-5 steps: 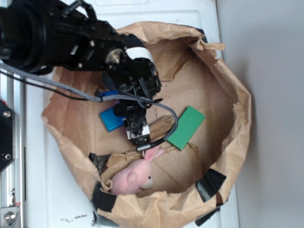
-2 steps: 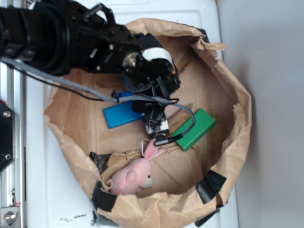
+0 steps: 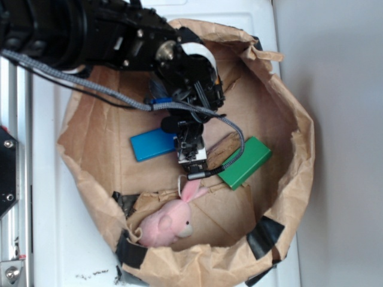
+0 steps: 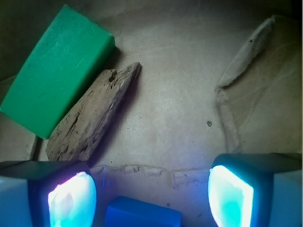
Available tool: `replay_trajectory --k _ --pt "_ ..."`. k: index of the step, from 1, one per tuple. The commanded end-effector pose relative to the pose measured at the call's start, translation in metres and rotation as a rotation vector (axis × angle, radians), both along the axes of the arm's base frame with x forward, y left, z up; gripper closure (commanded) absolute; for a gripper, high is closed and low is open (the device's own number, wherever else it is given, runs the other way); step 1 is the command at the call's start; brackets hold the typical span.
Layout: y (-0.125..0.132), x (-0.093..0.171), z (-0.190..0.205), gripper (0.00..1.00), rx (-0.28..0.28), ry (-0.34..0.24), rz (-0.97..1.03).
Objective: Grab the blue block.
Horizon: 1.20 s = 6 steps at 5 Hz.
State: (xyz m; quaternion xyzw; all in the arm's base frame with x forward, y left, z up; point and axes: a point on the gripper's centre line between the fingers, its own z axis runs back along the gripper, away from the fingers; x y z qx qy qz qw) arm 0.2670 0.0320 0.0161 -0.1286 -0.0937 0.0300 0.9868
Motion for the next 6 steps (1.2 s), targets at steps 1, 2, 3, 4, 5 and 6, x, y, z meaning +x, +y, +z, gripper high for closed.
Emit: replay_trajectory --k 1,2,3,4,5,6 --pt "-0.012 -0.048 0.075 0.00 -0.079 0.076 0.039" --pt "-0.015 -0.039 0.091 0.00 -0.094 0.054 0.031" --pt "-0.016 -0.035 0.087 0.00 -0.084 0.046 0.041" --pt "-0.017 -0.042 0.071 0.00 -0.047 0.030 0.051" --pt "-0.011 -0.055 0.045 0.00 0.019 -0.001 0.039" --pt "-0.005 -0.063 0.024 0.00 0.065 -0.017 0.035"
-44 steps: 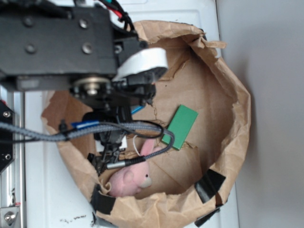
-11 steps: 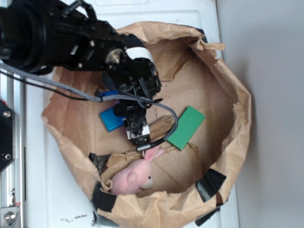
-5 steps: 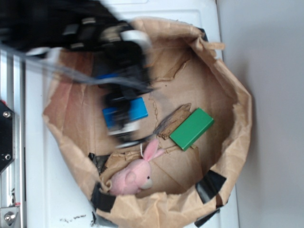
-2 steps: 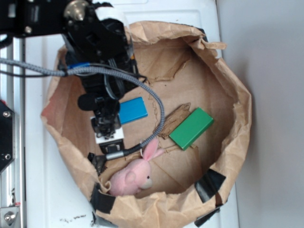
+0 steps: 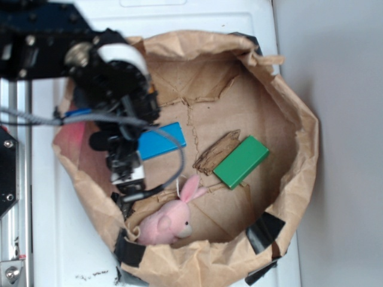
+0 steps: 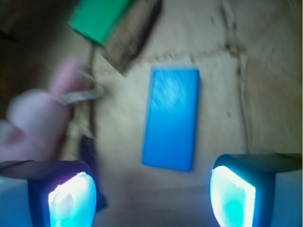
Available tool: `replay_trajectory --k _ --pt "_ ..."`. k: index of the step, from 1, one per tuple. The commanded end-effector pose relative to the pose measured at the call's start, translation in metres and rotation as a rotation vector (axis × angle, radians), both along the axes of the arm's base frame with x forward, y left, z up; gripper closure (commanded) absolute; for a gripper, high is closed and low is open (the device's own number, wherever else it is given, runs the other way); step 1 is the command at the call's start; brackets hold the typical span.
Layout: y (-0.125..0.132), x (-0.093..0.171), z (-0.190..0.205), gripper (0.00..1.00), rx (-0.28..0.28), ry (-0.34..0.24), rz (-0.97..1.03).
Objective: Grab the blue block.
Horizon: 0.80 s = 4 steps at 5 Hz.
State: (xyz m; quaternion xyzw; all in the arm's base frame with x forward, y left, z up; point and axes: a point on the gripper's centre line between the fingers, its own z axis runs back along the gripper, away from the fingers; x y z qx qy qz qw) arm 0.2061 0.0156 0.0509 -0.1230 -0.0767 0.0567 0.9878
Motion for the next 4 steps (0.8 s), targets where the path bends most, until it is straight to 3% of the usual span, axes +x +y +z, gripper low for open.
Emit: replay_trajectory --k 1,2,4 --pt "0.011 0.000 -0.019 0.00 0.075 -0.059 -0.007" --pt "0.008 0.005 -0.021 0.00 0.081 -0.050 0.002" --pt "0.004 -0.019 -0.019 0.00 0.062 -0.057 0.026"
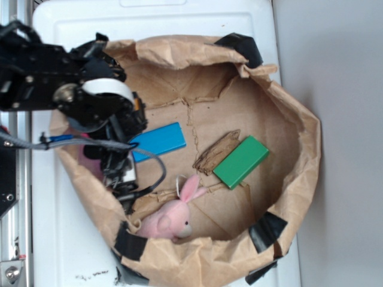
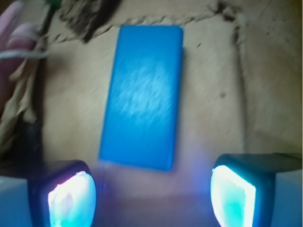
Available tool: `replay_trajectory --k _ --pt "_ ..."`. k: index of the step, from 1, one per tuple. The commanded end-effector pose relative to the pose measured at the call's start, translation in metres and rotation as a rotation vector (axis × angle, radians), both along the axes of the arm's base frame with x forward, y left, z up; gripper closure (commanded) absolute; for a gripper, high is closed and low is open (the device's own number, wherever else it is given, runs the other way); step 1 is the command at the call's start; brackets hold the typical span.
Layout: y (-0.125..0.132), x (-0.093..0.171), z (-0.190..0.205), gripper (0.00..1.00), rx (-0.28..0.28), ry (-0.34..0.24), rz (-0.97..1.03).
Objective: Grab the blue block.
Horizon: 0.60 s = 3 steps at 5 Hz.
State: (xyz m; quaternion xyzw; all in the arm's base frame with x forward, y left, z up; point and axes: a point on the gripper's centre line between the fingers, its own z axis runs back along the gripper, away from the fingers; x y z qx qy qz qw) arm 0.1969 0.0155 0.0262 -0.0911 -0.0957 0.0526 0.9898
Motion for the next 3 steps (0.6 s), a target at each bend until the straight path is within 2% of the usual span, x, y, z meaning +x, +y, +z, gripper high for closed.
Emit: replay_trajectory --k 1,3 --pt "0.000 -0.016 0.006 0.00 0.004 -0.021 0.041" --pt "-0.007 0.001 0.010 0.00 0.002 -0.015 0.076"
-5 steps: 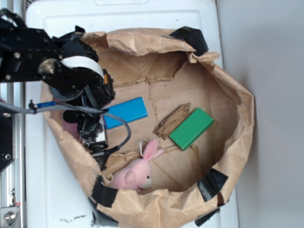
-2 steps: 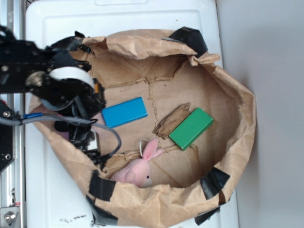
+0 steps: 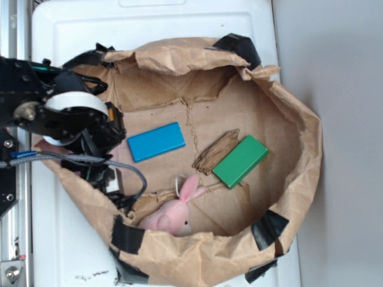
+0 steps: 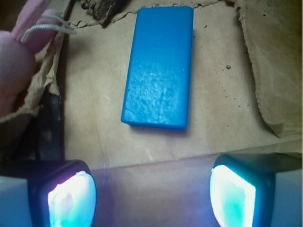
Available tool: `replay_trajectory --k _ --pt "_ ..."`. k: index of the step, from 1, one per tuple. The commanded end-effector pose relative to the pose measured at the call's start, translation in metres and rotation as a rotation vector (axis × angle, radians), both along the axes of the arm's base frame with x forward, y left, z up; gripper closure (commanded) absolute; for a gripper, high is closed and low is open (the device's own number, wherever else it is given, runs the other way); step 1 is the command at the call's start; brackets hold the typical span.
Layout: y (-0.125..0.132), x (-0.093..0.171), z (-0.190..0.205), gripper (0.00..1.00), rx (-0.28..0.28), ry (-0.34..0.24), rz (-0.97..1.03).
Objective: Grab the blue block.
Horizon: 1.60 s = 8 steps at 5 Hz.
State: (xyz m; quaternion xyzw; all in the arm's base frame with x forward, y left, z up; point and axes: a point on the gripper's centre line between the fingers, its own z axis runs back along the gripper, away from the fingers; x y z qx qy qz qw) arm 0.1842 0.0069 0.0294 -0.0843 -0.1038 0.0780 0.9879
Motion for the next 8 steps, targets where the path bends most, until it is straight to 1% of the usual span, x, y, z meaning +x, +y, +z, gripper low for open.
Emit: replay_trajectory --k 1,3,4,5,6,7,8 --pt "-0.003 0.056 0.017 0.00 0.000 0.053 0.030" --pt "-0.002 0.084 0.039 0.00 -0.039 0.081 0.064" --pt "0.000 0.091 0.036 0.00 -0.036 0.072 0.055" --pt "0.003 0.093 0.033 1.00 -0.039 0.072 0.055" --pt "0.009 0.093 0.033 1.00 -0.042 0.055 0.041" --pt "0.015 0.094 0.037 0.00 -0.048 0.051 0.027" --pt "0.017 0.093 0.045 0.00 -0.068 0.051 0.028"
